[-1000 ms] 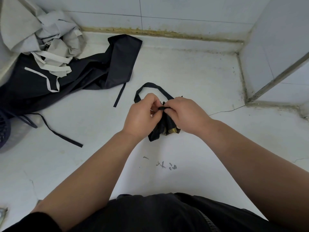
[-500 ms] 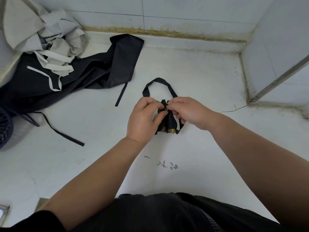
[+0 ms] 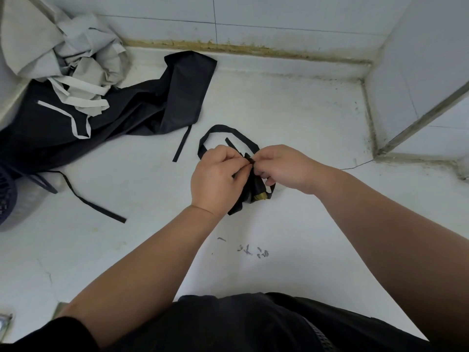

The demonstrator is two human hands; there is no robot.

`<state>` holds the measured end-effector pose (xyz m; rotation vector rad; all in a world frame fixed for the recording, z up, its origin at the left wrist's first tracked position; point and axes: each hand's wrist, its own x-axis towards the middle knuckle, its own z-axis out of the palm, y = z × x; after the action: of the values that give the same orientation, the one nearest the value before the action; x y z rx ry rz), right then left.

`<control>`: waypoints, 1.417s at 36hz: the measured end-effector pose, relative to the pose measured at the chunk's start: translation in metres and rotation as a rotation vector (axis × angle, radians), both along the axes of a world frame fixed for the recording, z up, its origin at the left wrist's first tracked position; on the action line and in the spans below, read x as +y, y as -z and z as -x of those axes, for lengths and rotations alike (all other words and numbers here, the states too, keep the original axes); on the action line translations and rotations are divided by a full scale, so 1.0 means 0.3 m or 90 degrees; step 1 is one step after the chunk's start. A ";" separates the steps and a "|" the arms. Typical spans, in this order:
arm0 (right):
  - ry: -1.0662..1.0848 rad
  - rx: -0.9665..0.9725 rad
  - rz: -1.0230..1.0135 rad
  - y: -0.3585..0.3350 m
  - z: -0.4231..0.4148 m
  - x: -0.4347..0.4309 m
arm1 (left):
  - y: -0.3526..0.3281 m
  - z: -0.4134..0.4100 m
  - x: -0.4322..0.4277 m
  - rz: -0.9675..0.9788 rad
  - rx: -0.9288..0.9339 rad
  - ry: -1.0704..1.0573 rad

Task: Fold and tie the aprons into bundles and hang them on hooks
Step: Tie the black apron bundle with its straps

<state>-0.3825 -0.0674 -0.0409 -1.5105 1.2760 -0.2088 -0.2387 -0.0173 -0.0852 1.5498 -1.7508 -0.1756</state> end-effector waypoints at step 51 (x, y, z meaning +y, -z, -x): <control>0.109 0.182 0.269 -0.021 0.167 0.221 | -0.231 0.037 0.163 -0.280 0.943 -0.122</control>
<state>-0.4327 -0.0011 -0.0346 -1.8361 1.6673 -0.4046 -0.2499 0.0317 -0.0159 1.2037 -0.3778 -1.2857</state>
